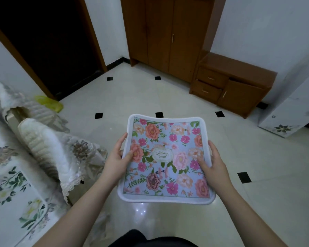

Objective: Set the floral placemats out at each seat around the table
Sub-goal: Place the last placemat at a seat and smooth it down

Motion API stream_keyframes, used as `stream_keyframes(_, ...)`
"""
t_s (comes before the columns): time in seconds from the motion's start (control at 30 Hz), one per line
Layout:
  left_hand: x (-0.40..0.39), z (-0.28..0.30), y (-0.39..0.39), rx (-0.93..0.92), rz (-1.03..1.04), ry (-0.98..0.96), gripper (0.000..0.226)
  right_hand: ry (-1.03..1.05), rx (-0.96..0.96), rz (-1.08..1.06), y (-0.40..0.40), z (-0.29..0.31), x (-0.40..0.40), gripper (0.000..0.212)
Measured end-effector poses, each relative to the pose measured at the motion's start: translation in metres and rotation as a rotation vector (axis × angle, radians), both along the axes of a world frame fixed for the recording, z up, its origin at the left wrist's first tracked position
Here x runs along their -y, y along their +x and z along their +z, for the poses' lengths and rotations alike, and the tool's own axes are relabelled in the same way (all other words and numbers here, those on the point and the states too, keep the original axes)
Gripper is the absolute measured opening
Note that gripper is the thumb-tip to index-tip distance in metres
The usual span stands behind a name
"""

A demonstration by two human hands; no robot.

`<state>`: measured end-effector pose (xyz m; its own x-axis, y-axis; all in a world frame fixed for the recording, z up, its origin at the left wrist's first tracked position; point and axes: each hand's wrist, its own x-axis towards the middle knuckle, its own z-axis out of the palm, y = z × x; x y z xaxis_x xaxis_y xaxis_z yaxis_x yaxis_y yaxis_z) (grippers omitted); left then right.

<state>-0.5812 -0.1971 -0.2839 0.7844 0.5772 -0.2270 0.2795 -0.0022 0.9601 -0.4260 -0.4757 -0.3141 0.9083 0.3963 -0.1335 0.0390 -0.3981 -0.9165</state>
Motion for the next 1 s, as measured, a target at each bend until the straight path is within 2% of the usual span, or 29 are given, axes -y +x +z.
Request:
stream_keyframes(0.3,-0.098,-0.003,0.038,0.007,0.113,0.005,0.063,-0.027,0.031,0.112,0.069,0.006,-0.118,0.064)
stream_keyframes(0.63,-0.23,0.033,0.075,0.014,0.138,0.073,0.066,-0.039,0.127,0.2,0.135,0.03,-0.265,0.066)
stream_keyframes(1.0,-0.307,0.026,0.12,0.028,0.298,0.019,0.066,-0.024,0.123,0.351,0.212,0.034,-0.373,0.064)
